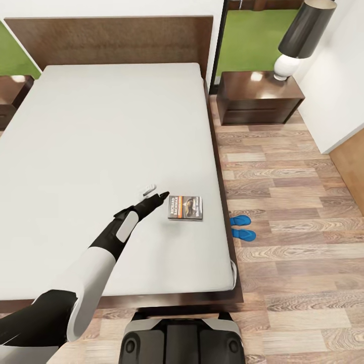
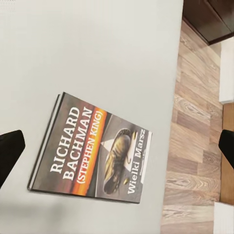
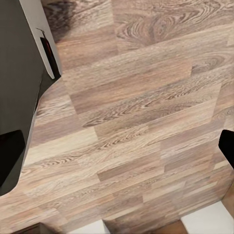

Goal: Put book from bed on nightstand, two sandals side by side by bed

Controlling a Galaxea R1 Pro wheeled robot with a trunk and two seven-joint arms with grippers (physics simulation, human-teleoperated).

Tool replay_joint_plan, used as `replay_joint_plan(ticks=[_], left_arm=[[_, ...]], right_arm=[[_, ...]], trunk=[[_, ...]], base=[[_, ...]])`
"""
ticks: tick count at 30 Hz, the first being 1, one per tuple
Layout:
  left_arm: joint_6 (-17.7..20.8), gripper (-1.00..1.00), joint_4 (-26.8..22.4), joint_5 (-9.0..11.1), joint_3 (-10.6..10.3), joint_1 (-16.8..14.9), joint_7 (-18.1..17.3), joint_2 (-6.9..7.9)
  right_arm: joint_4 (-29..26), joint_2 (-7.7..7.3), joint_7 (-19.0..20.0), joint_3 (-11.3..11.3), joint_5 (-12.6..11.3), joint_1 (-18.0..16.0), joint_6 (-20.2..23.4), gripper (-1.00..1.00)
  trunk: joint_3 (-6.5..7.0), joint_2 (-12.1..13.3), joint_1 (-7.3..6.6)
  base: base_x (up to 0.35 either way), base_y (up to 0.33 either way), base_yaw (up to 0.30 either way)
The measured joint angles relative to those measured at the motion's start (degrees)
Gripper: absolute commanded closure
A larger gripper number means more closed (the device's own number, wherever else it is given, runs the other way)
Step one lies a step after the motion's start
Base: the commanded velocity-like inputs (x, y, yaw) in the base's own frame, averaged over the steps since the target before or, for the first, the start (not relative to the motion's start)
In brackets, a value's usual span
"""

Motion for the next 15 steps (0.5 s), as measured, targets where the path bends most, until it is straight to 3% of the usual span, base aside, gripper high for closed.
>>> replay_joint_plan(ticks=[15], left_arm=[[0.1,-1.00,-2.8,-0.1,0.0,0.0,-0.1,0.00]], right_arm=[[0.0,0.67,0.0,0.0,0.0,0.0,0.0,-1.00]], trunk=[[-0.65,0.0,0.00]], base=[[0.000,0.000,0.000]])
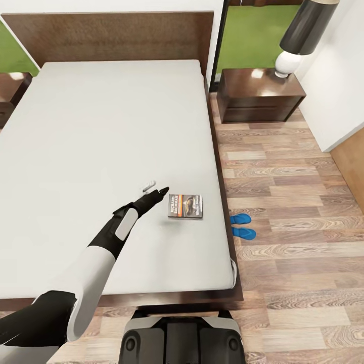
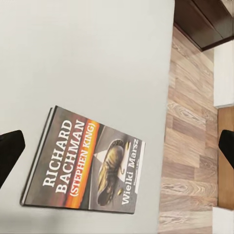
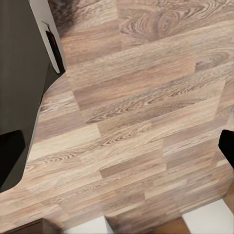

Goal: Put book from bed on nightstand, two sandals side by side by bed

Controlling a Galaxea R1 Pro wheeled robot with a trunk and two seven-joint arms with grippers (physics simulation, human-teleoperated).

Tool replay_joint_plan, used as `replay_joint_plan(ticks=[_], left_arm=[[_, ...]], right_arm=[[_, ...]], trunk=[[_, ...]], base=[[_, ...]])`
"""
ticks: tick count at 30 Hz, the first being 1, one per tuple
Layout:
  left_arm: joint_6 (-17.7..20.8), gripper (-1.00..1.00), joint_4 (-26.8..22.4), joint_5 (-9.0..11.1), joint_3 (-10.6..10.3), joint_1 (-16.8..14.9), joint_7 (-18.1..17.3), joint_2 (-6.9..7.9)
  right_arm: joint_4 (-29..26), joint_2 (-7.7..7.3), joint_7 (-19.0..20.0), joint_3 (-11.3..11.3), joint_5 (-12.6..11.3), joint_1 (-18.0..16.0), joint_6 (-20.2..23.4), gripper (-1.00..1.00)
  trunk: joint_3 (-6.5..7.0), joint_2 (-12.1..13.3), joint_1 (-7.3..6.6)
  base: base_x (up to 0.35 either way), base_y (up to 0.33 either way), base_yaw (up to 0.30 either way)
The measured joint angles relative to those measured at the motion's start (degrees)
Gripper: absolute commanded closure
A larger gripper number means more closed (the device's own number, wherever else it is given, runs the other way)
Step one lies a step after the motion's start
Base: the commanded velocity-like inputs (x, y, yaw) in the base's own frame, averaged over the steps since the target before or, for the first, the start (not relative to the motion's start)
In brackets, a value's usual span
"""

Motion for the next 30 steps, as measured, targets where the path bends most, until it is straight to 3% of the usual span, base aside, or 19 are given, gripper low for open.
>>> replay_joint_plan(ticks=[18,30], left_arm=[[0.0,-1.00,-0.6,0.0,0.0,-0.8,0.1,0.00],[0.0,-1.00,-0.6,0.0,-0.1,-0.8,0.0,0.00]], right_arm=[[0.0,0.21,0.0,0.0,0.0,0.0,0.0,-1.00],[0.0,0.22,0.0,0.2,0.0,0.0,0.0,-1.00]], trunk=[[-0.39,0.0,0.00],[-0.99,0.0,0.00]], base=[[0.000,0.000,0.003],[0.000,0.000,0.088]])
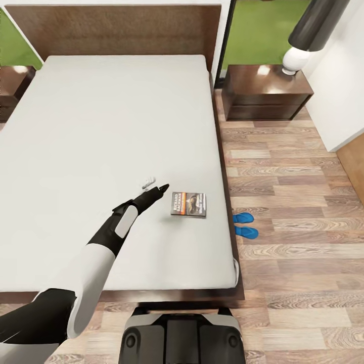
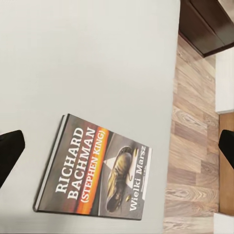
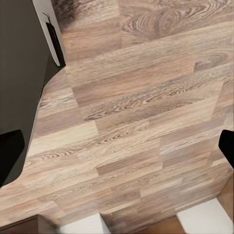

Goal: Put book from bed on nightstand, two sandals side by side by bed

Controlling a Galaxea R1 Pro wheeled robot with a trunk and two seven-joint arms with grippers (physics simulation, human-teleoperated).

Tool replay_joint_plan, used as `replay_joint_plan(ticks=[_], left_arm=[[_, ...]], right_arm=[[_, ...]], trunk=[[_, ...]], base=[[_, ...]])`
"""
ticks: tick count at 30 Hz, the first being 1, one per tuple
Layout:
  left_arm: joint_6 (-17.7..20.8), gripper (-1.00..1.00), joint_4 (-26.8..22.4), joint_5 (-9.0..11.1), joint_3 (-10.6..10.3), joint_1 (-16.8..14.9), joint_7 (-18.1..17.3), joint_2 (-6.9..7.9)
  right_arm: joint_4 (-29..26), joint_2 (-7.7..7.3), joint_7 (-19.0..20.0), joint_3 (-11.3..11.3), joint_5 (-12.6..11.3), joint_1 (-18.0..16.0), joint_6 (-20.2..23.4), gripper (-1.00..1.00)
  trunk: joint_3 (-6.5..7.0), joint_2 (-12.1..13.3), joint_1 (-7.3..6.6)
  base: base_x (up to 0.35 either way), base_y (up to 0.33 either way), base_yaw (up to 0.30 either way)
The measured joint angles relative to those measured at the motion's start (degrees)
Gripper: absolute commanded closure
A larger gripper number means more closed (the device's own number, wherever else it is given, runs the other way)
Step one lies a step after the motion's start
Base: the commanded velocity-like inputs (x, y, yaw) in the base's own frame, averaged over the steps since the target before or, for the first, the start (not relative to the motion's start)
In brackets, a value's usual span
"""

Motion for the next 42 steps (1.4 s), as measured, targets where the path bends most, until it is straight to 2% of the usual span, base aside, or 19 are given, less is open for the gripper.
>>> replay_joint_plan(ticks=[18,42], left_arm=[[0.0,-1.00,0.5,-0.1,0.0,-1.3,2.3,-0.02],[-0.1,-1.00,0.6,-0.2,-0.1,-1.6,2.4,-0.18]], right_arm=[[0.0,0.07,0.0,0.9,0.0,0.0,0.0,-1.00],[0.0,0.33,0.0,1.0,0.0,0.0,0.0,-1.00]], trunk=[[-0.86,0.0,0.00],[-1.27,0.0,0.00]], base=[[0.000,0.000,0.073],[0.000,0.000,0.002]])
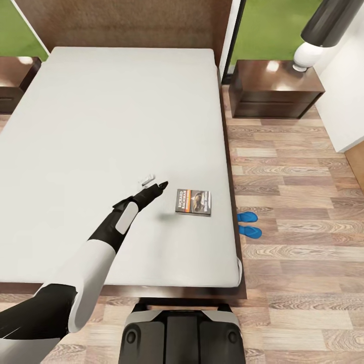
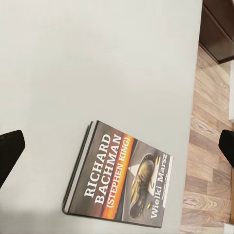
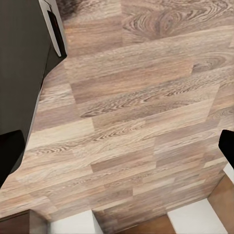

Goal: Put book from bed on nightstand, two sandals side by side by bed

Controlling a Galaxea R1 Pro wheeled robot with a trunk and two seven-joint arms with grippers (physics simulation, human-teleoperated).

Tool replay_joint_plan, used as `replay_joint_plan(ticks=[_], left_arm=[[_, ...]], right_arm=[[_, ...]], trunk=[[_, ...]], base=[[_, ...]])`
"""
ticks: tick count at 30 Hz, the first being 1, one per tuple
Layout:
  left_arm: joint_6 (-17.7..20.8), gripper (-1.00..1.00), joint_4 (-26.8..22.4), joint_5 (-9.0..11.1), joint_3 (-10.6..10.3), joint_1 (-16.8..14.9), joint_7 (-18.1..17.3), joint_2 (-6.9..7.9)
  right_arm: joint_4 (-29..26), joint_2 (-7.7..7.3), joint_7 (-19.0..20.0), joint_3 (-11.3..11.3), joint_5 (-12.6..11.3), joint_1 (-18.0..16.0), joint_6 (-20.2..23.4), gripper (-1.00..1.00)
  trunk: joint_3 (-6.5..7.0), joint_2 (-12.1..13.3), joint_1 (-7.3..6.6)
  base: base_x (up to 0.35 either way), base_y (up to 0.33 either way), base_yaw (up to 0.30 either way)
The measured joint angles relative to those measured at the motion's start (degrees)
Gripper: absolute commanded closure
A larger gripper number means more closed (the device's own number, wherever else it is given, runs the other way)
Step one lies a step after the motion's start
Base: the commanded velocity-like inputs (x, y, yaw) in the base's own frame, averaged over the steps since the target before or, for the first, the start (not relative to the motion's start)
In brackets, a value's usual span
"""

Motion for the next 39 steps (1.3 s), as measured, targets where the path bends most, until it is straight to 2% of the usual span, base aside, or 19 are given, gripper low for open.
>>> replay_joint_plan(ticks=[15,24,39], left_arm=[[0.0,-1.00,-0.1,0.0,-0.2,0.0,-0.3,-0.01],[0.0,-1.00,-0.1,0.0,-1.3,0.0,-0.3,-0.13],[0.0,-1.00,-0.5,0.0,-1.6,0.0,-0.3,-0.25]], right_arm=[[0.0,0.01,0.0,0.0,0.0,0.0,0.0,-1.00],[0.0,0.01,0.0,0.0,0.0,0.0,0.0,-1.00],[0.0,0.01,0.0,0.0,0.0,0.0,0.0,-1.00]], trunk=[[-0.14,0.0,0.00],[-0.82,0.0,0.00],[-2.19,0.0,0.00]], base=[[0.000,0.000,0.000],[0.000,0.000,0.000],[0.000,0.000,0.000]])
